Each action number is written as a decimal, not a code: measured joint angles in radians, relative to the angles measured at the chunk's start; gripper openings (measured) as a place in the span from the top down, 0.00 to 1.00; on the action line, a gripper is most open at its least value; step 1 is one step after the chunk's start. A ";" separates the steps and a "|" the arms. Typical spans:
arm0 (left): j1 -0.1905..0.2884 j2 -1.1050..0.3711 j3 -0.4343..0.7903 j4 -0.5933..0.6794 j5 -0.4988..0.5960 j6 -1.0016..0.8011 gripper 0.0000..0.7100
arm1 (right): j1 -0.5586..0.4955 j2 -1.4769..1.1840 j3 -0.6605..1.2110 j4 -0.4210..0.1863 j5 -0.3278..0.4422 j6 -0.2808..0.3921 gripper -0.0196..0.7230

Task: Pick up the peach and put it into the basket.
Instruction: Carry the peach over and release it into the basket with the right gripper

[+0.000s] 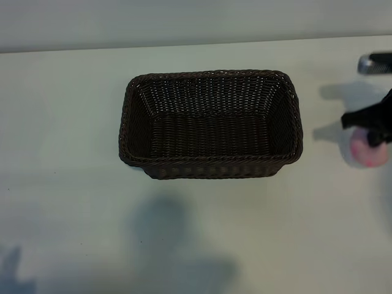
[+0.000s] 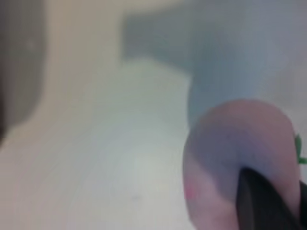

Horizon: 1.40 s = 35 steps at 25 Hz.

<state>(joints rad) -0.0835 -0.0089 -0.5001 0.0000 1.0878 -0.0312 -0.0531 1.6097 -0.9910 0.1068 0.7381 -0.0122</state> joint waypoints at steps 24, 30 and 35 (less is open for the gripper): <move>0.000 0.000 0.000 0.000 0.000 0.000 0.16 | 0.388 -0.071 -0.316 0.020 0.153 0.083 0.92; 0.000 0.000 0.000 0.000 0.000 0.000 0.17 | 0.472 0.077 -0.405 0.021 0.152 0.087 0.92; 0.000 0.000 0.000 0.000 0.000 0.000 0.17 | 0.494 0.182 -0.475 0.020 0.152 0.087 0.92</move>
<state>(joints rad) -0.0835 -0.0089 -0.5001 0.0000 1.0878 -0.0312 0.4404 1.7922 -1.4660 0.1273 0.8903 0.0749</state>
